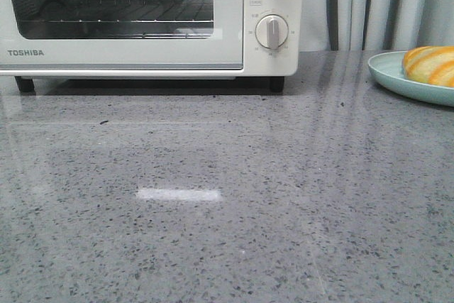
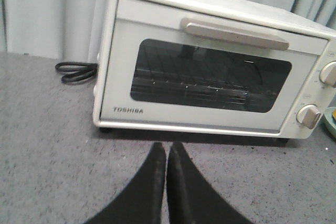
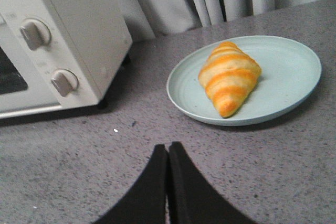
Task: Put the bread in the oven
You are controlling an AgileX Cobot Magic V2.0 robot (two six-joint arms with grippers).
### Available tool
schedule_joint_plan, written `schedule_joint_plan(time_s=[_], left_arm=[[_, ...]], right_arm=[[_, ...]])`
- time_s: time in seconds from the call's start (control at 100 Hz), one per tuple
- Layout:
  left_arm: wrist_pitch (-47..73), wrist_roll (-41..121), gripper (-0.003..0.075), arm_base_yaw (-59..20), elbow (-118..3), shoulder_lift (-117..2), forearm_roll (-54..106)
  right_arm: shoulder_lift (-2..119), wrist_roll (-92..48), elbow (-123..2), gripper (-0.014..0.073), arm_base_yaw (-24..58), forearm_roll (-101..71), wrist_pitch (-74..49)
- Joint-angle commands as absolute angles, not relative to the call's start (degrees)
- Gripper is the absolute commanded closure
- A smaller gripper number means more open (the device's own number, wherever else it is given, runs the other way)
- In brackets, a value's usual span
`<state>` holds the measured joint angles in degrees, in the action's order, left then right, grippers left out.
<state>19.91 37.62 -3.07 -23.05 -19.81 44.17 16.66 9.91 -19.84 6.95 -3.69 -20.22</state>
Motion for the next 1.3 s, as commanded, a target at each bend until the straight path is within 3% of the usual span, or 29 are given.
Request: schedule_joint_plan(time_s=[0.0, 0.34, 0.67, 1.02, 1.29], left_arm=[[15.53, 42.08, 0.0742, -6.28, -29.4, -25.75, 46.01], [7.4, 46.39, 0.0741, -19.64, -47.22, -50.81, 46.01], [4.97, 46.39, 0.0741, -21.84, -60.68, -70.28, 46.1], [4.96, 46.39, 0.0741, -21.84, -61.82, -76.54, 46.1], [18.04, 46.39, 0.0742, -22.84, -59.11, -72.66, 44.82]], right_arm=[[22.89, 9.17, -25.95, 0.0659, 6.64, 0.76, -20.22], [33.54, 9.17, -32.66, 0.0659, 6.64, 1.44, -22.21], [33.54, 9.17, -32.66, 0.0662, 6.64, 1.44, -22.59], [33.54, 9.17, -32.66, 0.0662, 6.64, 1.44, -22.81], [33.54, 9.17, -32.66, 0.0662, 6.64, 1.44, -22.81]])
